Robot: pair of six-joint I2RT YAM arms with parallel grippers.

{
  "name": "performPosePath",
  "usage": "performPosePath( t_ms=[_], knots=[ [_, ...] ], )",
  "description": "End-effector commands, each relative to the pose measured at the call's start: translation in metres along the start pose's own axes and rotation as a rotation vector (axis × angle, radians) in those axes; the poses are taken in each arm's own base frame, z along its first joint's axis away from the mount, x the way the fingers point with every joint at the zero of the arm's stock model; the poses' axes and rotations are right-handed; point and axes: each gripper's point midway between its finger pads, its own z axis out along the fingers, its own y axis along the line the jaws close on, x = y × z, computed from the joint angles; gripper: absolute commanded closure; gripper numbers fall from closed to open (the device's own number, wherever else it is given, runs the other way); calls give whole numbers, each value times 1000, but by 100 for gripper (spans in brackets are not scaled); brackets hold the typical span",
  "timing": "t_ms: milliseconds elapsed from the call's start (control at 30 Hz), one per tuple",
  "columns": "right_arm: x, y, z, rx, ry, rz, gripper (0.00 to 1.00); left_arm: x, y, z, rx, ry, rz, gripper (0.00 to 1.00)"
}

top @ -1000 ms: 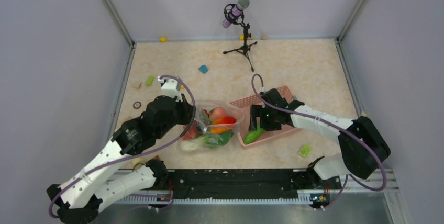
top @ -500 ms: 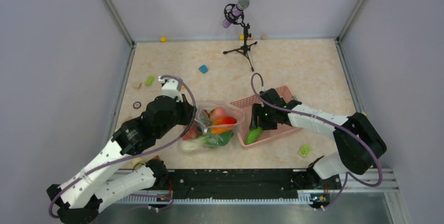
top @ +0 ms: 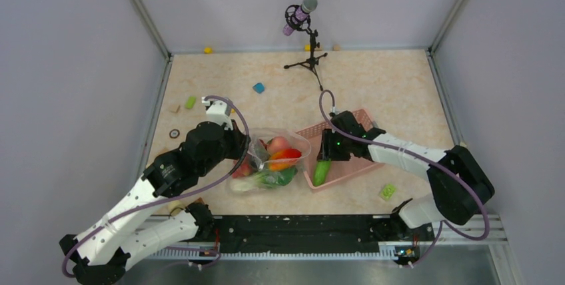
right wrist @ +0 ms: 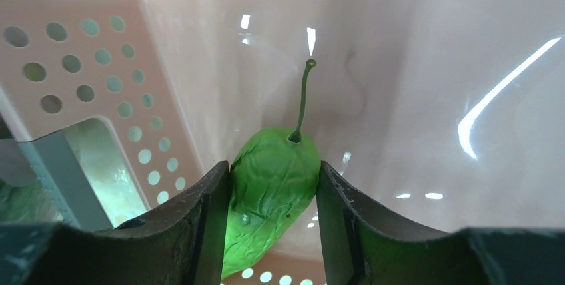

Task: Place the food in the zip-top bag and seal the zipper
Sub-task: Pick up the fake vegetable from the bin.

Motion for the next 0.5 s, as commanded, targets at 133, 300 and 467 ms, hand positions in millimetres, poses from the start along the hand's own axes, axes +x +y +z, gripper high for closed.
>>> performPosePath(
  t_ms=[133, 300, 467],
  knots=[
    [-41, 8, -30, -28, -243, -35, 91, -18, -6, -6, 29, -63, -21, 100],
    [-58, 5, -52, -24, -381, -25, 96, -20, -6, -8, 29, -73, -24, 100],
    [-72, -5, -76, -13, -543, 1, 97, -20, -5, -8, 28, -73, -25, 100]
  ],
)
